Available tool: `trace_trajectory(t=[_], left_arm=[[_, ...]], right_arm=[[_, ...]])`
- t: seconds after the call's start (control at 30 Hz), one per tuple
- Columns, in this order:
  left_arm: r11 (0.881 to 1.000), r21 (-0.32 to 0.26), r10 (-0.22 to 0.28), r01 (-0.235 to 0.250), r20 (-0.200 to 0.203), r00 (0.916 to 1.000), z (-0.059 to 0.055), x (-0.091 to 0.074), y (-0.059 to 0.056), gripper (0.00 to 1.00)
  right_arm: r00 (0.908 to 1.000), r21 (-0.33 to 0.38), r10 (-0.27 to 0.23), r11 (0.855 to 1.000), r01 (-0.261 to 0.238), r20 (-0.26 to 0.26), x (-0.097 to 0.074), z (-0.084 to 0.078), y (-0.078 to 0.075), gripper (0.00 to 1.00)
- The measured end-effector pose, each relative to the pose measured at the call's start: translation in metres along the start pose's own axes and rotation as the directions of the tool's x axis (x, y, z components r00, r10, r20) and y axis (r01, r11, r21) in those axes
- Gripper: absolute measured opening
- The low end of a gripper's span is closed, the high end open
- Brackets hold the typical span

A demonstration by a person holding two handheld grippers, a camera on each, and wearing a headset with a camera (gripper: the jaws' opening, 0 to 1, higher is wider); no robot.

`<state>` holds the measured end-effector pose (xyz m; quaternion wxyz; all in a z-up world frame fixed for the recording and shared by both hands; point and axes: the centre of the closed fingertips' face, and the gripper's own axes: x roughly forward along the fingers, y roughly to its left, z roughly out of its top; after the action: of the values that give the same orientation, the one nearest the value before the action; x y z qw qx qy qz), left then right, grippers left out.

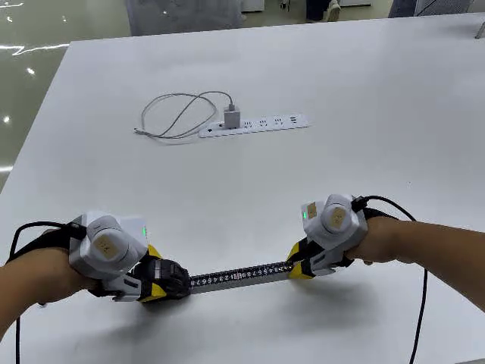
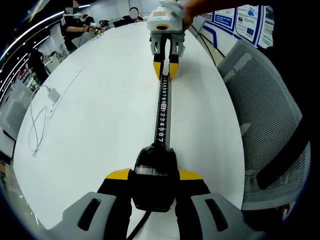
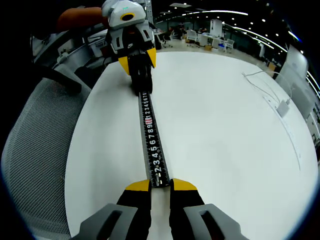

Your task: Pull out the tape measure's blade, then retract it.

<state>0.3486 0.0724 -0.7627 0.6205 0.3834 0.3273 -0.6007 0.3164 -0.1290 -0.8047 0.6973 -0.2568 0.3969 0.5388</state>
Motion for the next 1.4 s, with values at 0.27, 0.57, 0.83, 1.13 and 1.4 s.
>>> trace_trajectory(t=[0.27,0.57,0.83,1.13,1.4], left_arm=[[1.0,-0.004,0.0,0.001,0.003,1.0,0.0,0.0,0.0,0.28],[1.0,-0.006,0.0,0.0,0.003,1.0,0.0,0.0,0.0,0.28],[1.0,-0.01,0.002,-0.002,0.007,1.0,0.001,0.0,0.0,0.28],[1.0,-0.012,0.004,-0.004,0.006,1.0,0.0,0.0,0.0,0.28],[1.0,-0.014,0.005,-0.005,0.006,1.0,0.0,0.0,0.0,0.28]], right_arm=[[1.0,0.004,0.003,1.0,-0.003,0.002,-0.002,-0.003,-0.001,0.09],[1.0,0.019,-0.001,1.0,0.0,0.005,-0.007,-0.008,-0.003,0.09],[1.0,0.02,0.0,1.0,0.0,0.001,-0.008,-0.012,-0.004,0.09],[1.0,0.029,-0.004,1.0,0.004,-0.003,-0.012,-0.018,-0.006,0.09],[0.9999,0.03,-0.009,0.999,0.009,-0.01,-0.015,-0.024,-0.007,0.09]])
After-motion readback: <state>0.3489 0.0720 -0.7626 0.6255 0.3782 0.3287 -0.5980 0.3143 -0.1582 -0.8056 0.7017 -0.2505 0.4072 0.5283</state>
